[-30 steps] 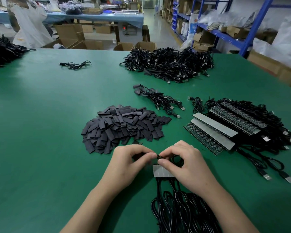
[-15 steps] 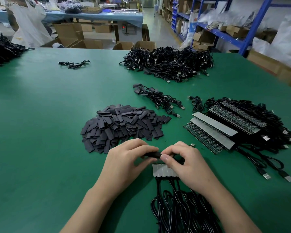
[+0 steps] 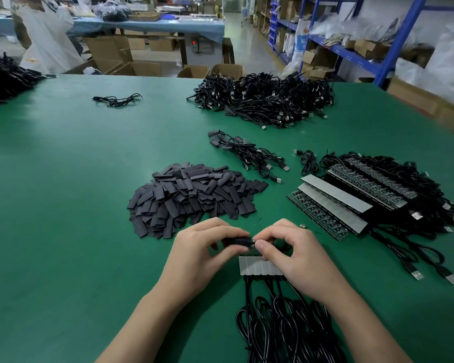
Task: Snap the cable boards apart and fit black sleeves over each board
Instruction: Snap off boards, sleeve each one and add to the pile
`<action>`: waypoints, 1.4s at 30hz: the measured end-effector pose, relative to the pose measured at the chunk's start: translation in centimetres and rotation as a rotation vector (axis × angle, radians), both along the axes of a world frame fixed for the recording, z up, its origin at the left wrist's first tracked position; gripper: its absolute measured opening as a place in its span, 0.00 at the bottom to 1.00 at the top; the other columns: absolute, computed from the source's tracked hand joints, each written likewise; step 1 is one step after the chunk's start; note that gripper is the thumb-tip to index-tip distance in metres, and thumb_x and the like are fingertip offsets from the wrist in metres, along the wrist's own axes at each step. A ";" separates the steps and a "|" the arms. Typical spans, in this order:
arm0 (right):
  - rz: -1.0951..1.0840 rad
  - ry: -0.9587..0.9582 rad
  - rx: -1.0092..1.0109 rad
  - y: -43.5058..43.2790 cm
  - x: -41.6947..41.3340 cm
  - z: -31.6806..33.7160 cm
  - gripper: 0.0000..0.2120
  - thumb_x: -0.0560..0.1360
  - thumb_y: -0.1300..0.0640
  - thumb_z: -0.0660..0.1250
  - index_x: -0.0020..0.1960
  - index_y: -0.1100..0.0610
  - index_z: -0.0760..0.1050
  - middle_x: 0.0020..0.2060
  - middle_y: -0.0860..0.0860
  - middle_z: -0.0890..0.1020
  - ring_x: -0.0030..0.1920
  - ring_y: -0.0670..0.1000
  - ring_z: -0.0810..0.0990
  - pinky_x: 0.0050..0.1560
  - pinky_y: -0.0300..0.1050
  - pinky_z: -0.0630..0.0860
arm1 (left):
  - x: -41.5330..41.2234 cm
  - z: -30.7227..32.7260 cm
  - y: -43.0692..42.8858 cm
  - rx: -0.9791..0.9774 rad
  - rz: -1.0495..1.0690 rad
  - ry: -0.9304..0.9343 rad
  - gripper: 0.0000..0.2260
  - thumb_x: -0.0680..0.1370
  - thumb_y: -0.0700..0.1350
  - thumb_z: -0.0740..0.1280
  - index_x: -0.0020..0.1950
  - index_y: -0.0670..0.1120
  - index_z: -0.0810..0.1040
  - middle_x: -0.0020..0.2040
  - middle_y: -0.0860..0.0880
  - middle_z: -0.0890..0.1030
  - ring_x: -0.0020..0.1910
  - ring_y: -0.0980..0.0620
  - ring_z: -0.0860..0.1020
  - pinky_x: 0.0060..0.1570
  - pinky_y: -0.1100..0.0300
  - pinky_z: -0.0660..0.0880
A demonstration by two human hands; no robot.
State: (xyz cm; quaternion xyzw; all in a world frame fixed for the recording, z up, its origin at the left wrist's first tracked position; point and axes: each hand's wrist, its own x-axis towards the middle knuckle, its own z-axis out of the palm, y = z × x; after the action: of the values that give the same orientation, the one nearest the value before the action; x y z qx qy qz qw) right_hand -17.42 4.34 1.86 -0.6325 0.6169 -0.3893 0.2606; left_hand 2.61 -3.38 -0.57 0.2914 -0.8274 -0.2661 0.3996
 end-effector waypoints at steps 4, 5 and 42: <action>-0.002 0.000 0.003 -0.1 0.0 -0.2 0.11 0.78 0.56 0.73 0.43 0.40 0.81 0.42 0.44 0.81 0.47 0.44 0.81 0.48 0.31 0.71 | 0.0 -0.1 0.0 -0.024 -0.006 -0.011 0.08 0.76 0.50 0.76 0.53 0.50 0.87 0.46 0.58 0.83 0.44 0.56 0.81 0.42 0.59 0.78; -0.003 0.002 0.001 -0.1 0.0 -0.2 0.12 0.78 0.56 0.73 0.43 0.39 0.81 0.42 0.44 0.81 0.47 0.44 0.81 0.48 0.31 0.71 | 0.0 -0.1 0.0 -0.028 -0.009 -0.014 0.08 0.76 0.50 0.76 0.53 0.50 0.87 0.46 0.58 0.83 0.44 0.57 0.81 0.42 0.61 0.77; -0.089 0.092 -0.025 -0.3 -0.2 -1.3 0.03 0.75 0.46 0.72 0.44 0.38 0.82 0.46 0.38 0.80 0.53 0.41 0.78 0.57 0.45 0.74 | -0.3 0.4 0.3 0.007 0.069 0.024 0.10 0.74 0.52 0.76 0.53 0.51 0.88 0.46 0.59 0.83 0.45 0.56 0.81 0.42 0.57 0.78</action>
State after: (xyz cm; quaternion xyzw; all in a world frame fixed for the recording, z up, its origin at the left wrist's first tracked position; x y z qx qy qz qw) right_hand -17.62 4.08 0.59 -0.6248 0.6508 -0.3788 0.2065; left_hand 2.36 -3.13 -0.21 0.3181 -0.8109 -0.2584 0.4177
